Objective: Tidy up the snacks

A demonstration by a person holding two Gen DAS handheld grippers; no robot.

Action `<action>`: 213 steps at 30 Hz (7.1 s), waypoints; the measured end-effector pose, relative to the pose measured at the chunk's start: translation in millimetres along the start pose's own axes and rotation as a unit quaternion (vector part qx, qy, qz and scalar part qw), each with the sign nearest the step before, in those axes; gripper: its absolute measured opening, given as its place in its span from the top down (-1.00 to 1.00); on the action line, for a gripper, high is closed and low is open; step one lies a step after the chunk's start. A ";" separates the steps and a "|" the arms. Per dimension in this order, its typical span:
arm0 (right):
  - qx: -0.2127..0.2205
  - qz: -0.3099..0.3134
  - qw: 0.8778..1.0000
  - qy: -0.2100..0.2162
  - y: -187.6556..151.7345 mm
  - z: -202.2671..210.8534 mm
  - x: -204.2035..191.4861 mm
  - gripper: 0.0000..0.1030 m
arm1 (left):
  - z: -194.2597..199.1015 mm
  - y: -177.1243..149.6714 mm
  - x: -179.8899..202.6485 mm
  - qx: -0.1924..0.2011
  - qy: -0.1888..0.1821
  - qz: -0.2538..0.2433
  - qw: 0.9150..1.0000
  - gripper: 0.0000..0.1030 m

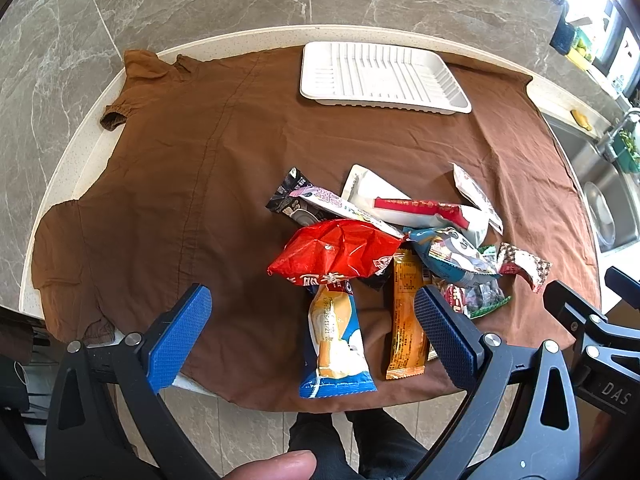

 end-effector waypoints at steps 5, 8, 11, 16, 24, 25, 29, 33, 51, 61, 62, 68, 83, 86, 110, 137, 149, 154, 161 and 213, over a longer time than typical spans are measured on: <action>0.000 -0.001 1.000 0.000 -0.1 0.0 -0.3 -1.00 | -0.9 0.6 -1.2 -0.001 0.000 0.000 1.000 -0.99; 0.000 0.000 1.000 0.000 -0.2 -0.2 -0.2 -1.00 | -0.6 0.6 -0.9 0.000 0.000 0.000 1.000 -0.99; 0.000 0.000 1.000 0.000 -0.4 -0.4 -0.4 -1.00 | -0.5 0.6 -0.8 0.000 0.000 0.000 1.000 -0.99; -0.003 0.002 1.000 0.000 0.6 -1.0 -3.1 -1.00 | -3.0 1.3 -3.3 -0.002 0.001 0.001 1.000 -0.99; -0.004 -0.001 1.000 0.000 0.5 -2.8 -3.6 -1.00 | -8.3 1.7 -8.6 -0.004 0.006 0.000 1.000 -0.99; -0.003 -0.002 1.000 -0.001 0.3 -3.3 -3.4 -1.00 | -8.9 1.4 -8.8 -0.004 0.007 -0.001 1.000 -0.99; -0.005 -0.006 1.000 -0.007 0.1 -5.2 -3.9 -1.00 | -13.9 1.4 -13.1 -0.006 0.005 -0.005 1.000 -0.99; -0.005 -0.010 1.000 -0.014 0.8 -7.3 -4.6 -1.00 | -19.9 1.0 -21.9 -0.005 0.003 -0.010 1.000 -0.99; 0.082 -0.033 0.973 0.215 15.0 -23.2 34.2 -0.70 | -54.7 -12.3 -87.8 0.008 -0.050 -0.014 0.999 -0.99; 0.060 0.084 0.938 0.332 20.6 -40.6 -11.8 -0.48 | -51.1 13.8 2.6 0.091 -0.049 -0.263 0.959 -0.97; 0.063 0.096 0.937 0.329 19.6 -40.9 -14.2 -0.48 | -52.0 13.1 9.2 0.099 -0.042 -0.294 0.950 -0.97; 0.096 0.222 0.928 0.284 -0.2 -45.5 -44.1 -0.26 | -56.2 -8.0 31.8 0.150 -0.060 -0.462 0.872 -0.99; 0.108 0.366 0.902 0.203 -26.7 -72.4 -79.9 0.02 | -70.9 -41.7 26.1 0.142 -0.127 -0.583 0.790 -0.97; 0.109 0.370 0.901 0.200 -27.3 -72.6 -81.8 0.09 | -69.1 -46.1 27.9 0.141 -0.138 -0.589 0.784 -0.62; 0.108 0.391 0.899 0.167 -28.9 -80.3 -83.5 0.30 | -90.2 -47.7 26.2 0.056 -0.185 -0.549 0.813 0.13; 0.128 0.328 0.916 0.190 -6.7 -62.1 -73.4 0.51 | -77.6 -14.4 6.4 0.012 -0.264 -0.414 0.871 0.53; 0.148 0.261 0.931 0.206 30.3 -45.9 -59.8 0.52 | -65.7 30.8 -24.9 0.033 -0.260 -0.338 0.904 0.53; 0.148 0.228 0.935 0.227 50.2 -37.4 -45.8 0.52 | -60.0 68.6 -38.9 0.050 -0.260 -0.293 0.919 0.53; 0.149 0.185 0.939 0.248 73.3 -35.6 -32.2 0.52 | -63.6 111.7 -39.4 0.061 -0.267 -0.257 0.927 0.53; 0.036 -0.124 0.955 0.266 239.0 -295.4 -3.0 0.26 | -329.8 288.8 35.2 -0.024 -0.224 0.014 0.974 -0.25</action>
Point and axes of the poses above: each gripper's, at about its wrist camera, not at the fingertips, and z roughly against the way its jaws point, x to its right, y to its top, the point moved 6 cm from there along -z, roughly the way its jaws point, and after that the axes turned 12 degrees about x, right-handed, at the moved point
